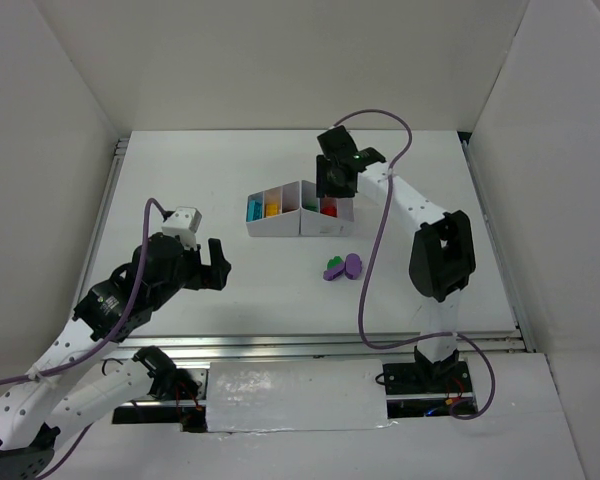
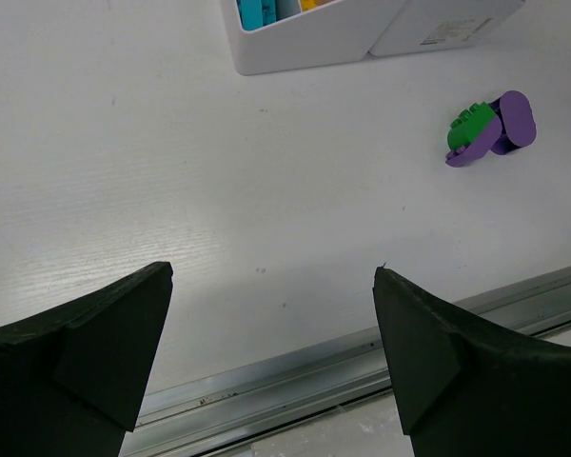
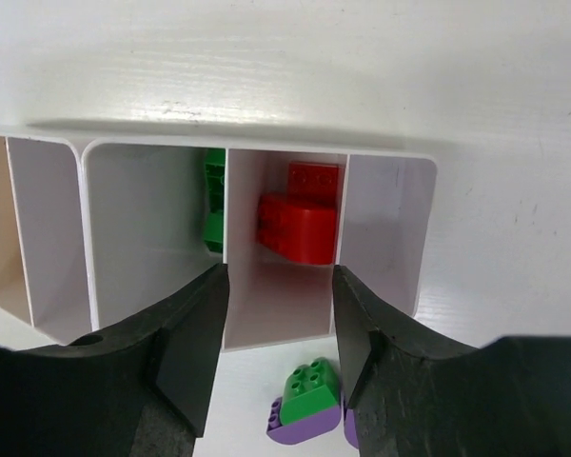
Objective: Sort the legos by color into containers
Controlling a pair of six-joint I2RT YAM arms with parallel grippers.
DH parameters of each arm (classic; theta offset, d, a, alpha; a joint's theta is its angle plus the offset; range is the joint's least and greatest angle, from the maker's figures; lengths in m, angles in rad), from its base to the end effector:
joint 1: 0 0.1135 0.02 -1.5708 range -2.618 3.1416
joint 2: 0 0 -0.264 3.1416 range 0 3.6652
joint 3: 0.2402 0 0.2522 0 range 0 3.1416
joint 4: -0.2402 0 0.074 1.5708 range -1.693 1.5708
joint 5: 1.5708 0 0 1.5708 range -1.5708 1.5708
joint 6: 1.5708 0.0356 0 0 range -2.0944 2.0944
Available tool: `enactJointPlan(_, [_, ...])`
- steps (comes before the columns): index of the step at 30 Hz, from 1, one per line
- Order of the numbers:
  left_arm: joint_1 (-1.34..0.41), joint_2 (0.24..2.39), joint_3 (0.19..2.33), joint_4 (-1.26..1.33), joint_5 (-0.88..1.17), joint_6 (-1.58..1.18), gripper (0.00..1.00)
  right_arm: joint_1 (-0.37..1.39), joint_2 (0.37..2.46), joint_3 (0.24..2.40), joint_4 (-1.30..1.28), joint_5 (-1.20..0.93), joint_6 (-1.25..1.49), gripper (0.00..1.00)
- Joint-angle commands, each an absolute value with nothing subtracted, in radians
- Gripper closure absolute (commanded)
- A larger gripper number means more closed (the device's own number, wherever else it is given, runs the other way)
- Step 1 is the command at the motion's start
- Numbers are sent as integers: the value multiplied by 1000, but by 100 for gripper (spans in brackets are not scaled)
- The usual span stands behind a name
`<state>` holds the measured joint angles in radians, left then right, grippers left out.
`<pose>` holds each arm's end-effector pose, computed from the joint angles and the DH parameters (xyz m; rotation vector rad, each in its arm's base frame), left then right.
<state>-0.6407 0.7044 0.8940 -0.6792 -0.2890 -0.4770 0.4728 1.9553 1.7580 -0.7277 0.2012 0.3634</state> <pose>0.1211 -0.0777 0.3387 -0.0109 2.0622 -0.4004 0.3919 0.1924 0.2821 -0.0517 2.4720 0.1078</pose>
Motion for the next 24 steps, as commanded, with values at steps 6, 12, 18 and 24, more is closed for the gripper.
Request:
enactJointPlan(6, [-646, 693, 891, -640, -287, -476, 0, 483, 1654, 1504, -697, 245, 535, 18])
enactJointPlan(12, [-644, 719, 894, -638, -272, -471, 0, 596, 1433, 1185, -621, 334, 731, 0])
enactJointPlan(18, [-643, 715, 891, -638, -276, -474, 1, 750, 1503, 1147, -696, 488, 1079, 0])
enactJointPlan(24, [-644, 707, 890, -635, -267, -472, 1, 775, 1647, 1203, -782, 555, 1353, 0])
